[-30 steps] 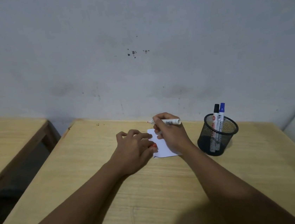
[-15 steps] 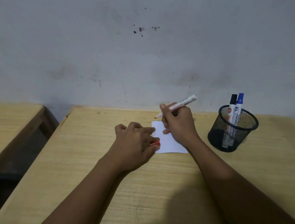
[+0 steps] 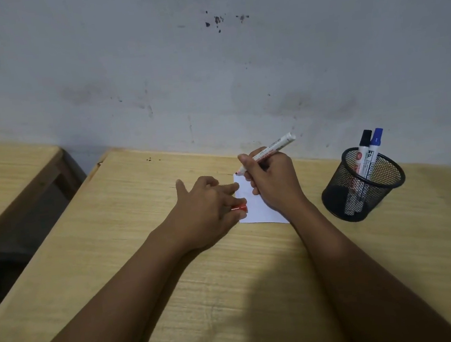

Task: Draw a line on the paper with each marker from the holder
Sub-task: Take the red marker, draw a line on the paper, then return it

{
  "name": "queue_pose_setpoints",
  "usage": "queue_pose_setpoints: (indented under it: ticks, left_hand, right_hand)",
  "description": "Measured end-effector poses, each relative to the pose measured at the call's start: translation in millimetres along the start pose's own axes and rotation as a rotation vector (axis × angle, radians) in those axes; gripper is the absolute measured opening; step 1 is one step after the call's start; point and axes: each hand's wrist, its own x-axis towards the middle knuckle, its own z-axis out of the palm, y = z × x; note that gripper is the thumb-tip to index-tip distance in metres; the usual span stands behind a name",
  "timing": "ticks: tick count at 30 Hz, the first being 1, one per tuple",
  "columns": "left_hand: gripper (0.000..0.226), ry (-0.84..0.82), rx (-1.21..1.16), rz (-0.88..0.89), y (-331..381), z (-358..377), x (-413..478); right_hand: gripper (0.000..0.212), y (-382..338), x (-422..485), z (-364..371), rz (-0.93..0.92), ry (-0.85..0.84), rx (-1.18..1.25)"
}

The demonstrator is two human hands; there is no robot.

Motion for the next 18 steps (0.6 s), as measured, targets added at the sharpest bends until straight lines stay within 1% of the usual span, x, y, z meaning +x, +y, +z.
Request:
queue_pose_setpoints:
  ticks: [3, 6, 18]
  left_hand:
    - [0.034, 0.026, 0.013, 0.021, 2.1, -0.5, -1.2]
    - [0.032, 0.034, -0.023, 0.030, 1.6, -1.3, -2.7]
    - [0.036, -0.010, -0.028, -0.050, 7.0, -4.2, -8.4]
  right_hand:
    - [0.031, 0.8, 0.3, 0.8, 0.001, -0.003, -0.012]
    - [0.031, 2.1, 1.0, 1.5, 0.001, -0.009, -0.026]
    - [0.034, 7.0, 4.0, 3.1, -0.020, 0.008, -0.121]
